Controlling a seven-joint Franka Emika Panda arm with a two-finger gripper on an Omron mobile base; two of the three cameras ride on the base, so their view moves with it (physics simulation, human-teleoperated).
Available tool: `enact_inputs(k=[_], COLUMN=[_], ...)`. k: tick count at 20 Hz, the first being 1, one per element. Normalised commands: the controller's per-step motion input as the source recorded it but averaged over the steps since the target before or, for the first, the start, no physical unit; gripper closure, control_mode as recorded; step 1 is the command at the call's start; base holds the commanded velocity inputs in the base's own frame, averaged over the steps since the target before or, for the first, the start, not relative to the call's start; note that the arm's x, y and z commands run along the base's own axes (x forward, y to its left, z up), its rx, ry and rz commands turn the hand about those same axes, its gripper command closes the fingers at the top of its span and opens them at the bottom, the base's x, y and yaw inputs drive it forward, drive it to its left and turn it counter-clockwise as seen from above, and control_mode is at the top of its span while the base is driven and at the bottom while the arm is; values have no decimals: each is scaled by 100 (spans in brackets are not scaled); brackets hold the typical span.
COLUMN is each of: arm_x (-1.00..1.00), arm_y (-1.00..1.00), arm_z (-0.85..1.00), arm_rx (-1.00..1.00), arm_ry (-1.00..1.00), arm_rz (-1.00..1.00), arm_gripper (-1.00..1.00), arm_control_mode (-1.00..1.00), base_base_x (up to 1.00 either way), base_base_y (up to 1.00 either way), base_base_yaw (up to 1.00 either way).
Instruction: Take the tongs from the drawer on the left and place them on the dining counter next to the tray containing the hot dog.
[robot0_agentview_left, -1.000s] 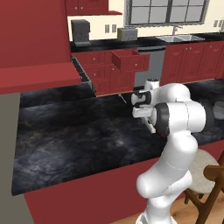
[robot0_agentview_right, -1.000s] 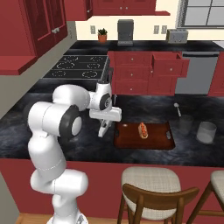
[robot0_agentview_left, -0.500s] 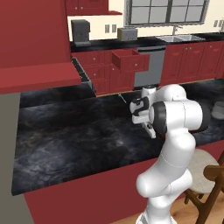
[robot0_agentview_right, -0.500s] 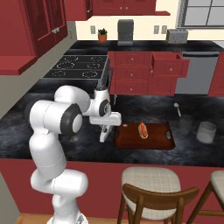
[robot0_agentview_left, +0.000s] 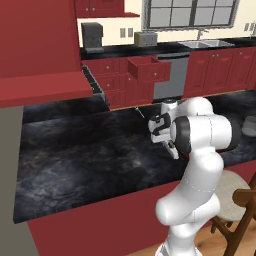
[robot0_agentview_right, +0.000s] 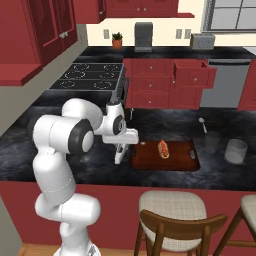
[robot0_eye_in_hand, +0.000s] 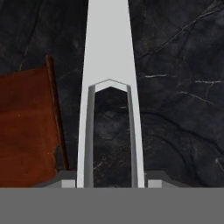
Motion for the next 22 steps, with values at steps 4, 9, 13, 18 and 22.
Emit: enact_inputs(k=[4,9,13,18,22], arm_x=[0,0,0,0,-4], arm_y=[0,0,0,0,-5], arm_z=[-29,-32,-8,2,36], arm_rx=[0,0,0,0,0], arm_ry=[-1,-3,-3,-5,-6], arm_rz=[0,0,0,0,0], arm_gripper=[100,-100,-100,-100,-100], arm_control_mode=[-100,-100,-100,-100,-100], base_base_x=[0,0,0,0,0], base_base_y=[0,0,0,0,0], base_base_yaw=[0,0,0,0,0])
